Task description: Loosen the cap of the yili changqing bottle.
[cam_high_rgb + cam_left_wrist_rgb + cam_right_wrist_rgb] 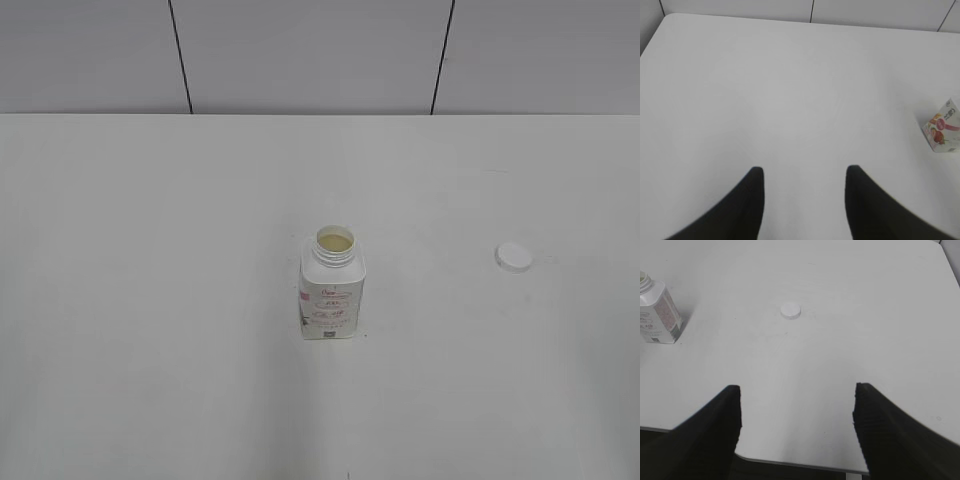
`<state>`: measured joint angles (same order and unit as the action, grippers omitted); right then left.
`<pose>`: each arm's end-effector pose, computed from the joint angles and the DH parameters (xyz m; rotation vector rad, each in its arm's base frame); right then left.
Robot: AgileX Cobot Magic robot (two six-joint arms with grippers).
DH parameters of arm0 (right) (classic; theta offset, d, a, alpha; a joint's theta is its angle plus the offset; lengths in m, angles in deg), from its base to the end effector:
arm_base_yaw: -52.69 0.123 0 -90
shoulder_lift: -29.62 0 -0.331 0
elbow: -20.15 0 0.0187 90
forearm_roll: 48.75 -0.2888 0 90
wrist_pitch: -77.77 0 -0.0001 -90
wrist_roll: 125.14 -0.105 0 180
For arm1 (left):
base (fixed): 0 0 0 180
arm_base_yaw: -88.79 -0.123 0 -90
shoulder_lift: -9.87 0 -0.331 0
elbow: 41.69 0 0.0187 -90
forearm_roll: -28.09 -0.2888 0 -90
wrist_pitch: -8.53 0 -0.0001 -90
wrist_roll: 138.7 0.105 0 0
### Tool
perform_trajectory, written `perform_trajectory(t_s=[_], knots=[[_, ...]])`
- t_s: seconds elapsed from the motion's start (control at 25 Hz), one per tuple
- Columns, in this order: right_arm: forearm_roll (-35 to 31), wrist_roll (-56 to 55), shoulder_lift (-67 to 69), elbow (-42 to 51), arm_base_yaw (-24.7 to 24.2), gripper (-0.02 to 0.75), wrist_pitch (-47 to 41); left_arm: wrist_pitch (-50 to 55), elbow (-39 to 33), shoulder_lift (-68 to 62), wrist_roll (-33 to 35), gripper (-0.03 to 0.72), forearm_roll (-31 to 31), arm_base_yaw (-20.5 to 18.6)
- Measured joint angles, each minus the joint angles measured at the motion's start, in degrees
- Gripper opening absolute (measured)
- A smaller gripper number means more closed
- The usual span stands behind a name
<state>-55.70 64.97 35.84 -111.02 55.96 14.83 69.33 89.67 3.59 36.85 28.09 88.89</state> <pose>-0.0114 0.0107 0.2908 -0.2492 2.0388 0.0713 -0.0089 0.0000 0.2948 -0.0767 2.0186 -0.0504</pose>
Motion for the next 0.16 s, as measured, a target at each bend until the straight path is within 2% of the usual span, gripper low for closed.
perform_trajectory(t_s=[0.16], knots=[[0.0, 0.0, 0.0, 0.0, 0.0, 0.554, 0.0, 0.0, 0.0, 0.0, 0.0, 0.316, 0.0, 0.0]])
